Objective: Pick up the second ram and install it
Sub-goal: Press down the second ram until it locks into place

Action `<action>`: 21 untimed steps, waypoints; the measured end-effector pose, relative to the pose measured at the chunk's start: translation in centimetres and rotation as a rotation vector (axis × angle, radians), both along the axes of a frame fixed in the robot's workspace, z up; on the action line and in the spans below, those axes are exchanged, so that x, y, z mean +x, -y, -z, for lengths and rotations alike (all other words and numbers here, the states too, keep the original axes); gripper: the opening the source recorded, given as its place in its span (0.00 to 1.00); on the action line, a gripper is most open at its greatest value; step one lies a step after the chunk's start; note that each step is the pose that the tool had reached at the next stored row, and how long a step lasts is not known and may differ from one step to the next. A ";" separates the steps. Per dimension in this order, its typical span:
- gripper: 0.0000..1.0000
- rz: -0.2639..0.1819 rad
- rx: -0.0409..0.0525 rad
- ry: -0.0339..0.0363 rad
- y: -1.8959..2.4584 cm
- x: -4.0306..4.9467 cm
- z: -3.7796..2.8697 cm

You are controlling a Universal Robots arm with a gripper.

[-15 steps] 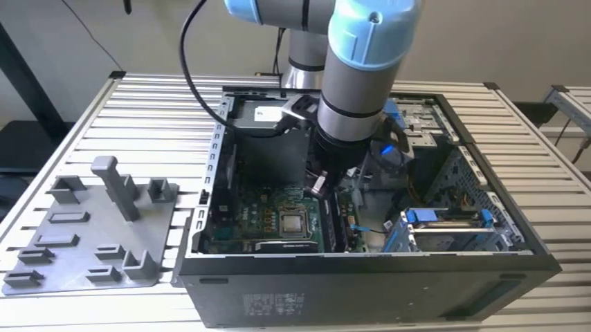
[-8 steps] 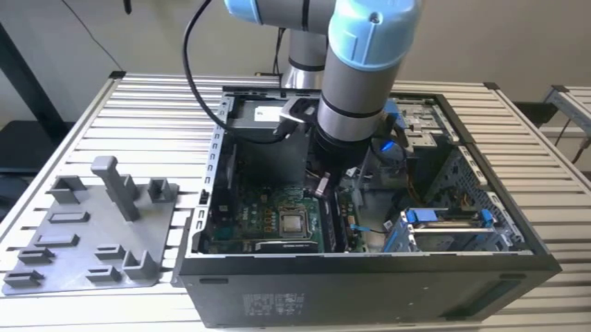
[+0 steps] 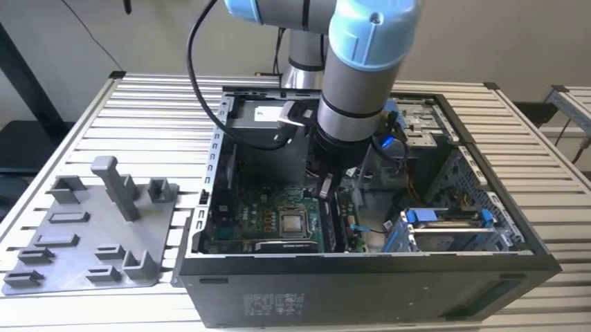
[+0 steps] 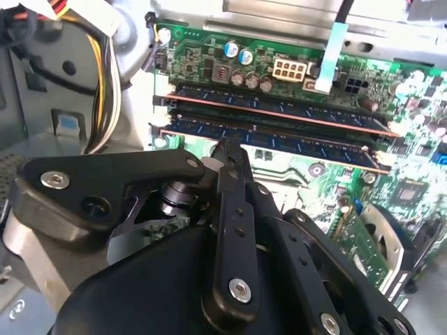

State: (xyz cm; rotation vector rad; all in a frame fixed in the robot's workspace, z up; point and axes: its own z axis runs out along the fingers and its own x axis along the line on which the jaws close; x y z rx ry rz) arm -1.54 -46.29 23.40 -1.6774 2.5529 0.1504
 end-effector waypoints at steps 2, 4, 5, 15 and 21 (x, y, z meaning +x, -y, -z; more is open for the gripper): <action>0.11 -0.025 0.0006 0.0028 0.00 0.00 0.00; 0.11 -0.049 0.0009 0.0055 0.00 0.00 0.00; 0.11 -0.060 0.0011 0.0068 0.00 0.00 0.00; 0.11 -0.130 0.0023 0.0149 0.40 0.00 0.00; 0.11 -0.167 0.0024 0.0193 0.84 0.01 0.01</action>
